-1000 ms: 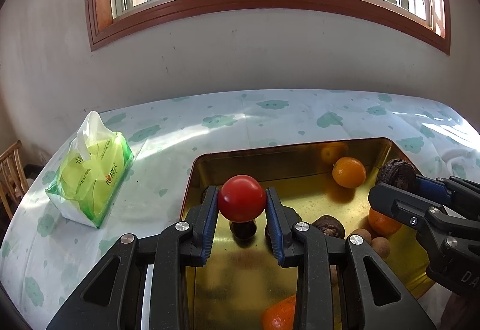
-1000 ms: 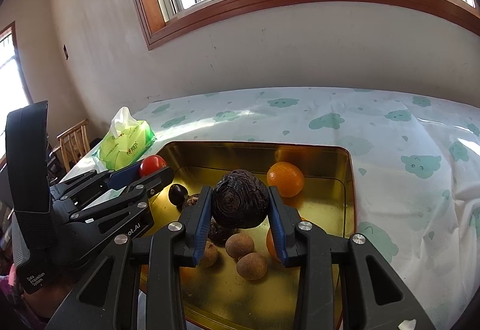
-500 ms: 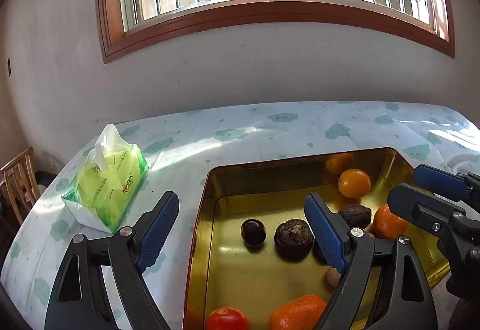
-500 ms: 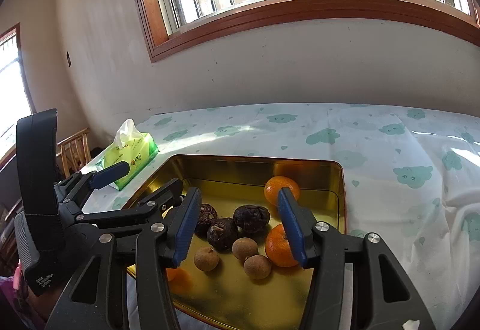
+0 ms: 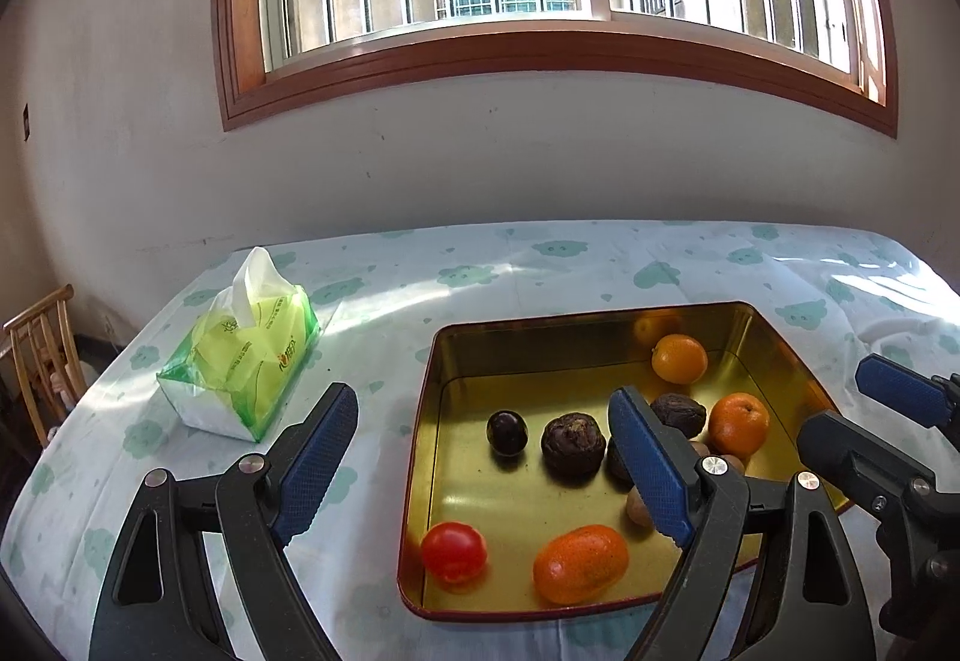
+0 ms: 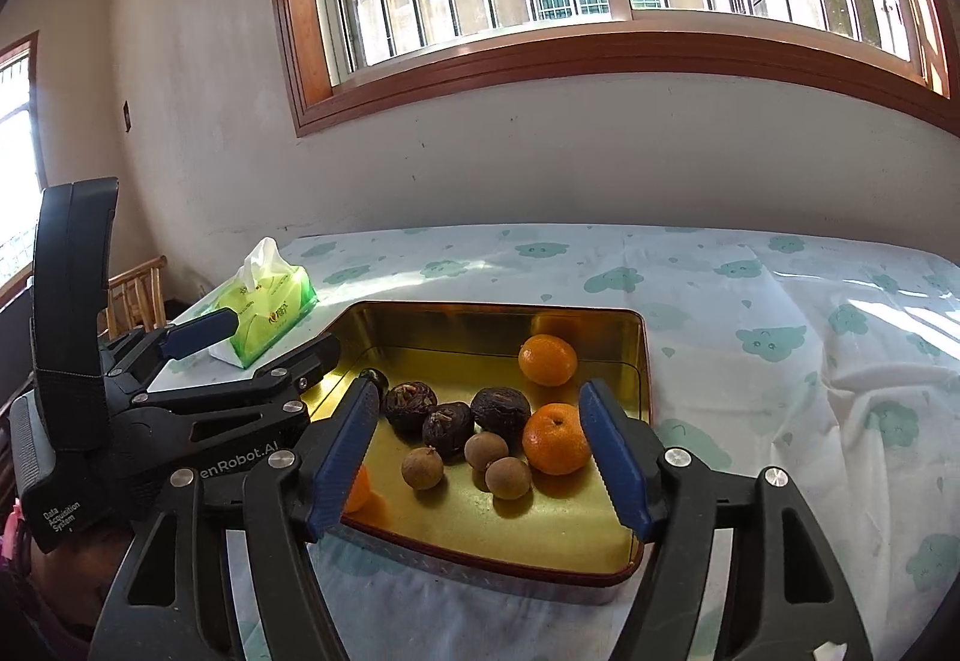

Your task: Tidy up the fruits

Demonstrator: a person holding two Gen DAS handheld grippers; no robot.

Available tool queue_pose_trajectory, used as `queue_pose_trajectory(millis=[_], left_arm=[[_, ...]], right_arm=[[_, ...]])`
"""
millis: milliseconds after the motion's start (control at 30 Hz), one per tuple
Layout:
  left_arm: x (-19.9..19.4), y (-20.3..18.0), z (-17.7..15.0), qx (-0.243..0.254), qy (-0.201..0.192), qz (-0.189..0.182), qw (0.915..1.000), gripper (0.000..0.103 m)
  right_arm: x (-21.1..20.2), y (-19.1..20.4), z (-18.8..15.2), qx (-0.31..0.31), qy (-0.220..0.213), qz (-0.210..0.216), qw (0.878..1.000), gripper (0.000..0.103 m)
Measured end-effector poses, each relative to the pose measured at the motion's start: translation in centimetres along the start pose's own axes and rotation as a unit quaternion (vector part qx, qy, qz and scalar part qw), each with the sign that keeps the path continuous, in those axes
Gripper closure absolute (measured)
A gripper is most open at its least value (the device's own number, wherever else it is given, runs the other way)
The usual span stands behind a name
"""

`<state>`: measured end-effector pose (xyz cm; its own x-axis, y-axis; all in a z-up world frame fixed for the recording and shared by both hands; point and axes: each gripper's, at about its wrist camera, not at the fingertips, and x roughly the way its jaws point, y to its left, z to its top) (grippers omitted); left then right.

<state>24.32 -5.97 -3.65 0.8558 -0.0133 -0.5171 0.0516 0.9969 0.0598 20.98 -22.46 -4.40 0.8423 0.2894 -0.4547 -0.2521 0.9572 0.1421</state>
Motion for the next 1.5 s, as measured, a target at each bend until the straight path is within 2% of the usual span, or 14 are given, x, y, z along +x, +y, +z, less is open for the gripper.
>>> queue_pose_trajectory(millis=[200, 333, 533, 600, 700, 1000, 1300, 1500], left_arm=[[-2.9, 0.4, -1.0, 0.006, -0.009, 0.0, 0.9999, 0.017], [-5.0, 0.5, -1.6, 0.007, -0.014, -0.022, 0.9996, 0.016], [-8.2, 0.7, -2.5, -0.003, -0.024, -0.039, 0.999, 0.009], [-9.2, 0.9, -2.8, -0.009, -0.031, -0.04, 0.9987, 0.008], [-10.6, 1.3, -3.0, -0.019, -0.036, -0.039, 0.9984, 0.005], [-14.1, 1.8, -3.8, -0.023, -0.053, -0.019, 0.9982, 0.004], [-17.4, 2.3, -4.1, -0.026, -0.085, 0.0, 0.996, 0.001], [-18.9, 2.8, -4.0, -0.034, -0.098, 0.002, 0.9946, 0.001]], right_arm=[[-2.5, 0.8, -1.1, -0.01, -0.001, -0.007, 1.0, 0.03], [-4.1, 1.3, -1.9, -0.015, 0.0, -0.008, 1.0, 0.029], [-6.1, 2.4, -3.4, -0.029, 0.002, -0.015, 0.999, 0.028], [-6.7, 3.1, -3.8, -0.04, -0.003, -0.025, 0.999, 0.025], [-7.7, 3.7, -4.5, -0.044, -0.012, -0.034, 0.998, 0.019], [-10.6, 5.0, -5.4, -0.041, -0.037, -0.065, 0.996, 0.01], [-13.3, 7.2, -4.8, -0.053, -0.071, -0.093, 0.992, 0.003], [-14.2, 8.0, -4.3, -0.055, -0.079, -0.094, 0.991, 0.002]])
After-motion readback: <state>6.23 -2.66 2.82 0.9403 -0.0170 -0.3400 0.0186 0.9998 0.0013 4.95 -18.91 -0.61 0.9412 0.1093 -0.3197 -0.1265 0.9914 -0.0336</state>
